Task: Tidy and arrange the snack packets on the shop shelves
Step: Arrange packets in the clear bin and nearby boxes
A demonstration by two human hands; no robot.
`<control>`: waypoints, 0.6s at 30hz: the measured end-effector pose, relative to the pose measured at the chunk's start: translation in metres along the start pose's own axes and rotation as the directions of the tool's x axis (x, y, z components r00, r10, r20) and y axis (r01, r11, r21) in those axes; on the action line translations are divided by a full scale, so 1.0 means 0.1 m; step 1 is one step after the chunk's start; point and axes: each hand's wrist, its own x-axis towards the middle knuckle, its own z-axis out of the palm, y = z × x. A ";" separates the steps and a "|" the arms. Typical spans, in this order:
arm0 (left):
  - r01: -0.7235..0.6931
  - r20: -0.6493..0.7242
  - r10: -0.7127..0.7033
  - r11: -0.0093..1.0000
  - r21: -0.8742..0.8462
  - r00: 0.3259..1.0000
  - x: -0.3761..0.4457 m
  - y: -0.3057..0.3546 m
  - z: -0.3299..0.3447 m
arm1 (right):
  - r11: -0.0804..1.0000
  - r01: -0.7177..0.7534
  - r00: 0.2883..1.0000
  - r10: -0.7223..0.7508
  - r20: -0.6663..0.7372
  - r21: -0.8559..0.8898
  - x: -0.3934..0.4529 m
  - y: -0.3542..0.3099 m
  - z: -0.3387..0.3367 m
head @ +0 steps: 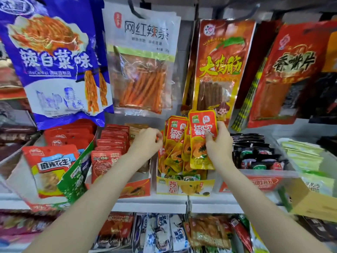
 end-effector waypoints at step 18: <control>-0.234 -0.284 0.117 0.875 -0.424 0.952 -0.07 0.30 -0.23 | 0.971 -0.169 0.984 0.176 -0.022 0.168 -0.11 -0.04 -0.39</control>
